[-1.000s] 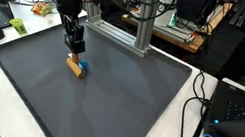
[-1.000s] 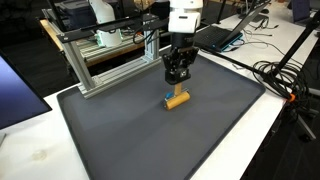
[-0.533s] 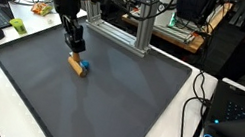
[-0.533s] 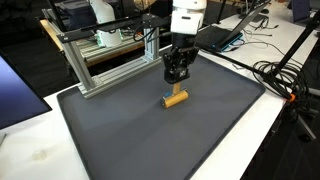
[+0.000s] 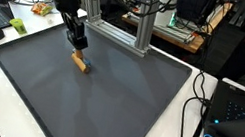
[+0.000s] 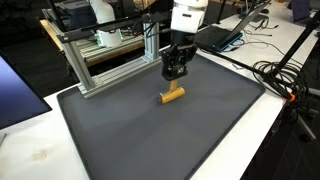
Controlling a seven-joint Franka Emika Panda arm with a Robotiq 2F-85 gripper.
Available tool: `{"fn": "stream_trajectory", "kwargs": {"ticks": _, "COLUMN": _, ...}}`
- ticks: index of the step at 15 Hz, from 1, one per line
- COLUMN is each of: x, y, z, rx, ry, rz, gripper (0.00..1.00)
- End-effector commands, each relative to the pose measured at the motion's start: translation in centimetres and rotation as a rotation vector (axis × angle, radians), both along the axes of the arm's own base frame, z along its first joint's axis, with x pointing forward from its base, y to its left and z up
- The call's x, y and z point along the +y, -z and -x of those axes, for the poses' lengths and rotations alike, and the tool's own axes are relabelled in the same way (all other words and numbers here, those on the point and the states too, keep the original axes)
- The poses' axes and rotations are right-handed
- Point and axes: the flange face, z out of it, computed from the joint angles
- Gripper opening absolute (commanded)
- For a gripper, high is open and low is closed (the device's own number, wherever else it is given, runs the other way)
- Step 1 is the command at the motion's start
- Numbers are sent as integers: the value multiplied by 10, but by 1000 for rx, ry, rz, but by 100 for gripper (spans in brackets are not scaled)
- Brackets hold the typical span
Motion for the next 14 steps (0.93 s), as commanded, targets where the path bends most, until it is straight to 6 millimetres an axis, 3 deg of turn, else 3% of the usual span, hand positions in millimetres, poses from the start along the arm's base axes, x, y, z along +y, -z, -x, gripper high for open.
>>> {"fn": "stream_trajectory", "kwargs": {"ticks": 1, "x": 2, "y": 18, "z": 10, "rx": 87, "ry": 9, "rz": -17, "gripper": 22}}
{"fn": "stream_trajectory", "kwargs": {"ticks": 14, "x": 3, "y": 27, "z": 13, "rx": 133, "ry": 2, "rz": -30, "gripper": 22}}
